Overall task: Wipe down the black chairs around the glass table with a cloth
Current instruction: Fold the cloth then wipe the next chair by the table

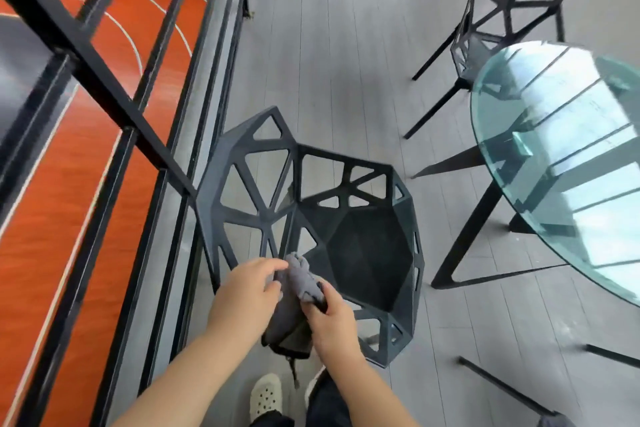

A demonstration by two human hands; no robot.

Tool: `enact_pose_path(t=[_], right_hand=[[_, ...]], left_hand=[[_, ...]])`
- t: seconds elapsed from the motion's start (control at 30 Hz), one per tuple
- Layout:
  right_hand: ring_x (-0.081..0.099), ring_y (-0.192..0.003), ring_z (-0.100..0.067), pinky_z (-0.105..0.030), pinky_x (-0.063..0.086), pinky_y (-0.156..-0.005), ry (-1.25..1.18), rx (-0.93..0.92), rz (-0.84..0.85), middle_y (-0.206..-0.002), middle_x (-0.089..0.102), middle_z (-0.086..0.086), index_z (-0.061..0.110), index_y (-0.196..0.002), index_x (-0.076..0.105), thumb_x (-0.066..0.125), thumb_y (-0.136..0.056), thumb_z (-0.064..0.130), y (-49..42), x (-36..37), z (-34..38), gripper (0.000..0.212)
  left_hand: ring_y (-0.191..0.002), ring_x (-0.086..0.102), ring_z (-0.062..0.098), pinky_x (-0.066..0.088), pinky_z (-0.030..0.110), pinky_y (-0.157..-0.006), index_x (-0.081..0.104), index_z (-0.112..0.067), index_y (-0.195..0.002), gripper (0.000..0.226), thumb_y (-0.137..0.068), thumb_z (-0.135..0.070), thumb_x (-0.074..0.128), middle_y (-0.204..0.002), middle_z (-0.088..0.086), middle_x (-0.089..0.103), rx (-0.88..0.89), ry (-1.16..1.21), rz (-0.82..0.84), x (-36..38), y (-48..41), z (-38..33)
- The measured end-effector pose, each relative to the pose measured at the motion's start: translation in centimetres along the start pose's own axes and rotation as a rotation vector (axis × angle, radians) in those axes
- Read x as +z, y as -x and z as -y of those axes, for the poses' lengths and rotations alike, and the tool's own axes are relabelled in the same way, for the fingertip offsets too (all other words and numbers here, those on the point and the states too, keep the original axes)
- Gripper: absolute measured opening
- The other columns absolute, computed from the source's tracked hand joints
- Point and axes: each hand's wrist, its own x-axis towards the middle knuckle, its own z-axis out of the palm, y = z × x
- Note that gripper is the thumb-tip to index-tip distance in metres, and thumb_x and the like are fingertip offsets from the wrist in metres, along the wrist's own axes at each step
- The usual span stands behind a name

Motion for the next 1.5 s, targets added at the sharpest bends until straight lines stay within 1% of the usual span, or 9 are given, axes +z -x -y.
enact_pose_path(t=[0.17,0.37,0.5,0.67,0.8,0.97,1.13,1.33,1.5], right_hand=[[0.062,-0.088,0.003,-0.012,0.048,-0.074,-0.253,-0.048,-0.126,-0.097,0.067,0.010,0.026,-0.109,0.058,0.059,-0.089,0.003,5.9,-3.8,3.9,0.030],[0.066,-0.092,-0.021,-0.040,0.049,-0.090,-0.549,-0.075,-0.195,-0.094,0.073,-0.011,0.014,-0.096,0.071,0.066,-0.078,0.005,12.7,-7.8,6.6,0.021],[0.066,-0.102,-0.031,-0.046,0.048,-0.096,-0.848,0.003,-0.249,-0.102,0.072,-0.016,0.006,-0.106,0.067,0.052,-0.092,0.001,16.2,-10.1,7.1,0.021],[0.067,-0.096,-0.028,-0.039,0.053,-0.080,-1.043,0.099,-0.406,-0.099,0.073,-0.009,0.018,-0.106,0.065,0.046,-0.098,0.017,19.5,-12.8,6.8,0.020],[0.065,-0.088,-0.018,-0.030,0.052,-0.068,-1.068,0.090,-0.472,-0.094,0.069,0.000,0.026,-0.101,0.061,0.044,-0.100,0.022,21.7,-15.7,5.9,0.018],[0.071,-0.089,-0.023,-0.035,0.058,-0.070,-1.062,0.034,-0.468,-0.098,0.074,-0.005,0.024,-0.110,0.059,0.058,-0.093,0.017,22.7,-19.4,4.1,0.019],[0.070,-0.082,-0.022,-0.030,0.055,-0.060,-1.048,0.045,-0.549,-0.089,0.074,-0.005,0.018,-0.104,0.064,0.055,-0.095,0.015,21.3,-25.1,2.0,0.013],[0.069,-0.091,-0.034,-0.046,0.056,-0.081,-1.109,0.046,-0.523,-0.094,0.074,-0.013,0.010,-0.106,0.065,0.054,-0.095,0.013,15.7,-35.1,-0.6,0.016],[0.068,-0.093,-0.032,-0.047,0.055,-0.084,-1.102,0.090,-0.457,-0.096,0.073,-0.011,0.013,-0.107,0.064,0.056,-0.095,0.016,10.2,-45.0,-1.3,0.015]], left_hand=[[-0.120,0.050,0.013,0.047,0.032,-0.090,0.039,-0.033,-0.138,0.053,-0.089,-0.025,0.059,-0.134,-0.009,0.050,-0.027,-0.003,0.039,-2.9,2.8,-2.4],[-0.129,0.043,0.009,0.034,0.025,-0.102,0.036,-0.029,-0.141,0.060,-0.087,-0.031,0.064,-0.139,-0.010,0.046,0.116,0.150,0.176,-5.0,6.4,-7.6],[-0.125,0.045,0.009,0.034,0.036,-0.109,0.043,-0.039,-0.131,0.054,-0.084,-0.028,0.067,-0.129,-0.024,0.049,0.205,0.300,0.366,-5.5,8.1,-10.9],[-0.104,0.057,0.005,0.050,0.028,-0.091,0.046,-0.037,-0.116,0.047,-0.075,-0.038,0.071,-0.112,-0.014,0.060,0.248,0.238,0.578,-3.8,10.3,-15.9],[-0.088,0.057,0.001,0.046,0.019,-0.070,0.050,-0.034,-0.097,0.038,-0.070,-0.035,0.076,-0.094,-0.012,0.063,0.296,0.171,0.530,-1.5,12.6,-20.0],[-0.084,0.060,0.007,0.048,0.025,-0.070,0.052,-0.027,-0.095,0.036,-0.069,-0.036,0.075,-0.091,-0.009,0.064,0.320,0.114,0.484,1.6,13.4,-24.4],[-0.089,0.057,0.006,0.048,0.026,-0.075,0.052,-0.024,-0.107,0.043,-0.073,-0.040,0.073,-0.098,-0.010,0.062,0.388,0.050,0.463,5.3,12.4,-28.7],[-0.124,0.045,0.016,0.034,0.018,-0.088,0.033,-0.015,-0.143,0.071,-0.084,-0.034,0.066,-0.137,0.001,0.048,0.389,0.046,0.446,10.8,9.4,-36.8],[-0.106,0.046,0.005,0.035,0.017,-0.084,0.029,-0.024,-0.144,0.073,-0.083,-0.032,0.067,-0.137,-0.004,0.047,0.354,0.076,0.369,15.0,6.1,-44.5]])
